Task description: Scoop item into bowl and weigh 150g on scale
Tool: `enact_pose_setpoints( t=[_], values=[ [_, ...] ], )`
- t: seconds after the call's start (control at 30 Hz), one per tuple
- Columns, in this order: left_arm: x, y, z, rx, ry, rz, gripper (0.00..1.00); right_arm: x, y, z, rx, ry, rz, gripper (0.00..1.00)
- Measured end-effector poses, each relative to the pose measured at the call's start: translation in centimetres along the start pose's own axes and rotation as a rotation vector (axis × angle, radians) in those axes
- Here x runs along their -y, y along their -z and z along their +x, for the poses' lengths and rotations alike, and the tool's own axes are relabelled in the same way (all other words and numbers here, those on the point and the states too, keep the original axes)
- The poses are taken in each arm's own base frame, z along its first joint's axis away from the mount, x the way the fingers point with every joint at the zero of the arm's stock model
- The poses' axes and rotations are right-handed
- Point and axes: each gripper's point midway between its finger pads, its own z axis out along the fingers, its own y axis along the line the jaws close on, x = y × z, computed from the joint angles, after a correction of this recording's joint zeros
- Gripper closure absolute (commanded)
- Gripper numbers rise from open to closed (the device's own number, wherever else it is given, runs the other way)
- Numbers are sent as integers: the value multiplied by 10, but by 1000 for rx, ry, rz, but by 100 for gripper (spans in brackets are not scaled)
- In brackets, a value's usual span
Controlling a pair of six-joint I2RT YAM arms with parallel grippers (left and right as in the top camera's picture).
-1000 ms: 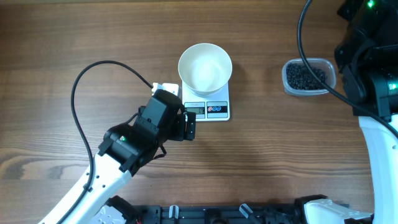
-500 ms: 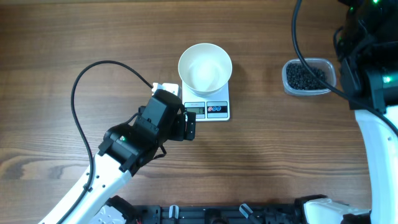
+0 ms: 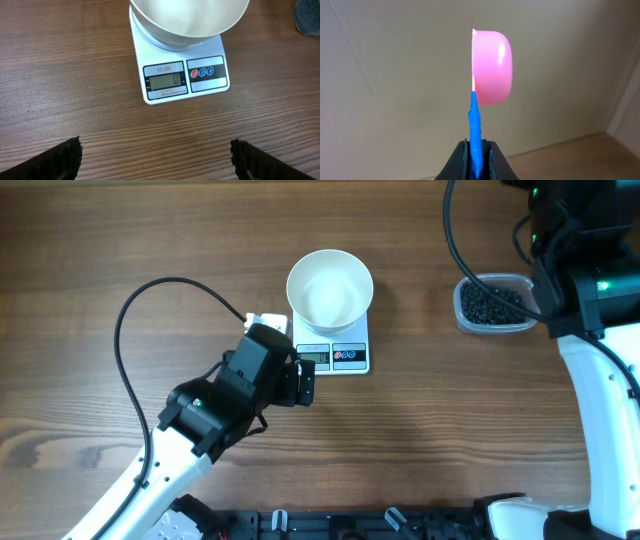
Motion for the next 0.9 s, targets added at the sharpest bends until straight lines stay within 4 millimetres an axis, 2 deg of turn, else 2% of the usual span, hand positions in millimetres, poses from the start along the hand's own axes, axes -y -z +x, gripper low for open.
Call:
enact_pose_setpoints(
  t=[0.07,0.17,0.27,0.37,0.43,0.47,0.5,0.63,0.7,0.77,0.8,0.9],
  values=[
    [0,0,0,-1,0,0,0,2,1,17,-69,-11,9,96],
    [2,0,-4,14,2,7,0,1,1,27,-109,-23,-1,96],
    [4,0,-8,33,4,17,0,4,5,51,-210,4,7,96],
    [8,0,-10,18,29,69,0,17,27,93,-401,71,33,96],
    [6,3,-13,-1,55,112,0,23,40,107,-474,96,43,96],
    [-3,5,-13,-20,67,122,0,25,48,114,-513,105,39,96],
    [-13,6,-17,-22,85,121,0,22,51,117,-532,102,12,96],
    [-30,20,-27,-26,59,136,0,-1,62,131,-609,107,-141,96],
    [-20,31,-35,-16,-16,171,0,-8,66,135,-629,117,-192,96],
    [-12,29,-34,-21,-60,187,0,-11,66,136,-631,122,-210,96],
    [-1,22,-32,-40,-89,203,0,-12,66,135,-630,120,-216,96],
    [7,2,-38,-44,-69,176,0,-16,63,129,-598,127,-235,95]
  ],
)
